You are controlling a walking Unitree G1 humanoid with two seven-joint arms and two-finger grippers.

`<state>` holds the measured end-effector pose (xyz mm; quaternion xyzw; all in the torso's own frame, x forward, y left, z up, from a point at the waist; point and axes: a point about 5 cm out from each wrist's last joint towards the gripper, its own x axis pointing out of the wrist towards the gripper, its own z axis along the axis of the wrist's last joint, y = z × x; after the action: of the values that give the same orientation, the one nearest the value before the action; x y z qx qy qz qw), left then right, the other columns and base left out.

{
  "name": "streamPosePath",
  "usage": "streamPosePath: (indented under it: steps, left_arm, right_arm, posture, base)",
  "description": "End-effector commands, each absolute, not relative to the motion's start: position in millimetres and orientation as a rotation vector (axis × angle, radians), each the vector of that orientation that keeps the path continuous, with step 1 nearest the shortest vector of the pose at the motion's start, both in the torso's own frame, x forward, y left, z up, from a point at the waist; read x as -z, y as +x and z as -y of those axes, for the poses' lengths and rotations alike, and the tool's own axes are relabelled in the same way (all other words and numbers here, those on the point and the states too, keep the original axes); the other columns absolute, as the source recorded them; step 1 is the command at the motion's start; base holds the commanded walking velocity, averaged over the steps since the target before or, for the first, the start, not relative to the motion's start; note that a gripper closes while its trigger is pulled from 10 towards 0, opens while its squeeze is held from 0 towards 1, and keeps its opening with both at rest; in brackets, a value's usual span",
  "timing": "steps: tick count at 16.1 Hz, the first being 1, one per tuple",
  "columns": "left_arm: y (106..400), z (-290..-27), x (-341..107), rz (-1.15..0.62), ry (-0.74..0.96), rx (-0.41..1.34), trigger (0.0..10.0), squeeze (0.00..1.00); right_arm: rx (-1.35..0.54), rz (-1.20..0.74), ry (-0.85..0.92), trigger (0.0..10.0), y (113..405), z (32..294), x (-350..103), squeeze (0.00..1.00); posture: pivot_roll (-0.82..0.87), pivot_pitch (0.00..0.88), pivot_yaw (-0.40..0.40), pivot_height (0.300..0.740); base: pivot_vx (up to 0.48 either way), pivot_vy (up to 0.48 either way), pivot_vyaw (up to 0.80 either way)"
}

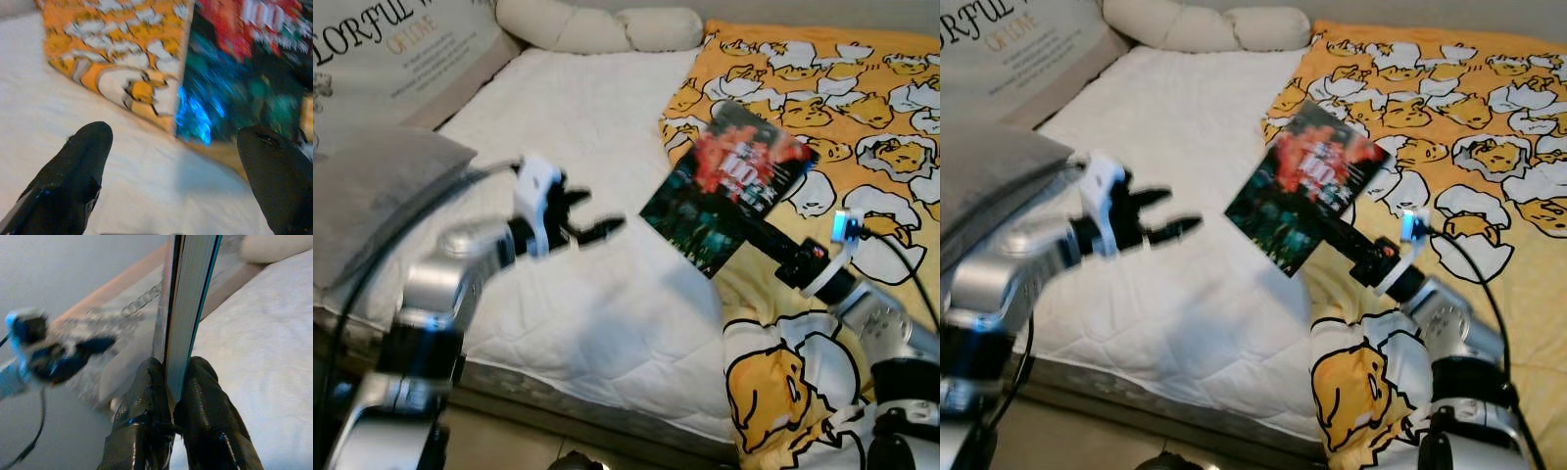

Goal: Clean up the room

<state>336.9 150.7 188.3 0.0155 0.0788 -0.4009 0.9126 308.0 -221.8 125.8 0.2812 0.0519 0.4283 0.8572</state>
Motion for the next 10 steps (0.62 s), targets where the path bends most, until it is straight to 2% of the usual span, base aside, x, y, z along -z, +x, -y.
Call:
streamPosePath:
  steps: [1,3,4,6,10]
  left_arm:
    - [344.2,-154.9,-201.7,-0.112,-0.007,0.828,10.0,1.0]
    - [348.0,-153.2,-208.0,-0.109,-0.054,0.86,10.0,1.0]
    - [347.8,-148.5,-211.6,-0.123,-0.114,0.931,10.0,0.0]
    - [348.2,-141.4,-209.3,-0.177,-0.237,1.022,10.0,0.0]
    - [342.3,-134.0,-197.6,-0.225,-0.427,1.138,10.0,0.0]
  right_arm:
    - [-1.029,-0.065,0.52,0.0,312.0,213.5,-150.2,0.0]
    - [-1.084,-0.075,0.481,0.0,311.0,211.2,-156.8,0.0]
    - [-1.136,-0.083,0.447,0.0,309.8,208.9,-163.4,0.0]
    - [-1.22,-0.104,0.402,0.0,305.6,206.2,-172.1,0.0]
    - [-1.274,-0.121,0.379,0.0,299.5,204.6,-177.6,0.0]
  posture:
    - [0.0,0.0,0.062,0.74]
    - [0.0,0.0,0.062,0.74]
    - [-0.01,0.0,0.062,0.74]
    - [-0.02,0.0,0.063,0.74]
    - [-0.04,0.0,0.065,0.74]
  base:
    - [0.0,0.0,0.0]
    - [0.0,0.0,0.0]
    - [0.0,0.0,0.0]
    - [0.0,0.0,0.0]
    - [0.0,0.0,0.0]
